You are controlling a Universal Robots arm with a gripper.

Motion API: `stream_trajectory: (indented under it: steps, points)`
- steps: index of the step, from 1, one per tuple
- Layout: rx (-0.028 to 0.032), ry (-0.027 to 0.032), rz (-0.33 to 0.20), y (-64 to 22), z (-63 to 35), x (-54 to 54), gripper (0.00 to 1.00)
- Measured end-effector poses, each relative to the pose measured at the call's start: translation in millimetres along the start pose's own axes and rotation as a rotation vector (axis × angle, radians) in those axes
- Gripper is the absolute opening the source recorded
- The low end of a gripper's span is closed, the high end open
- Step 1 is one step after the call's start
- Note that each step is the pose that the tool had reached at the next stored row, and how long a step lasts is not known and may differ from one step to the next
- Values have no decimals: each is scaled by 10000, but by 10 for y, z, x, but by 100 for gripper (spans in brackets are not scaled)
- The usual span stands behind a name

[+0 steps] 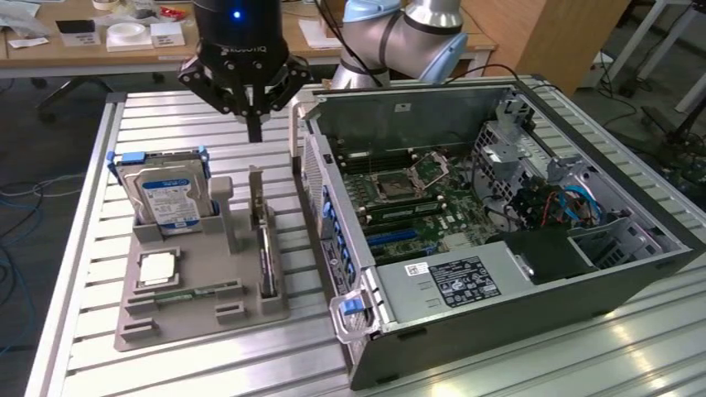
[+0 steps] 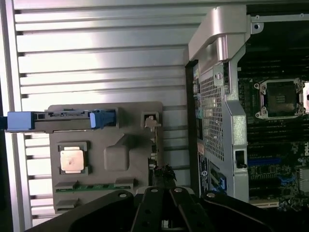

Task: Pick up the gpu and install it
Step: 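Reach for the gpu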

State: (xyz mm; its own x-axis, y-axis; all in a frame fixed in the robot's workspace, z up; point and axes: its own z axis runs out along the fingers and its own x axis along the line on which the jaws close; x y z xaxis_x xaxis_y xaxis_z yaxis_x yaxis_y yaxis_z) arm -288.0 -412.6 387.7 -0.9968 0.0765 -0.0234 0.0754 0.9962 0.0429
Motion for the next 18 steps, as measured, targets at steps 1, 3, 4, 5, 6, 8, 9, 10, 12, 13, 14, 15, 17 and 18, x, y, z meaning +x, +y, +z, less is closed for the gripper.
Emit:
stream_trajectory:
  steps: [1,3,4,5,6,8,9,10,12,13,14,15,17,18]
  points:
    - [3,0,-1,-26,-1,1,11]
    - [8,1,-1,-81,-3,2,11]
    - [9,0,-2,-109,-4,3,11]
    - [11,0,-2,-136,-5,3,11]
    - [13,0,-1,-165,-6,4,11]
    - [17,1,0,-218,-8,4,11]
    - [20,1,-1,-243,-9,4,11]
    - [21,1,-1,-268,-10,5,11]
    - [24,1,-2,-316,-11,8,11]
    - [26,2,-3,-334,-11,12,11]
    - [27,2,-2,-348,-11,20,11]
    - [27,1,-2,-363,-10,28,11]
    - [28,2,-1,-400,-10,43,11]
    - [28,3,-1,-417,-10,49,11]
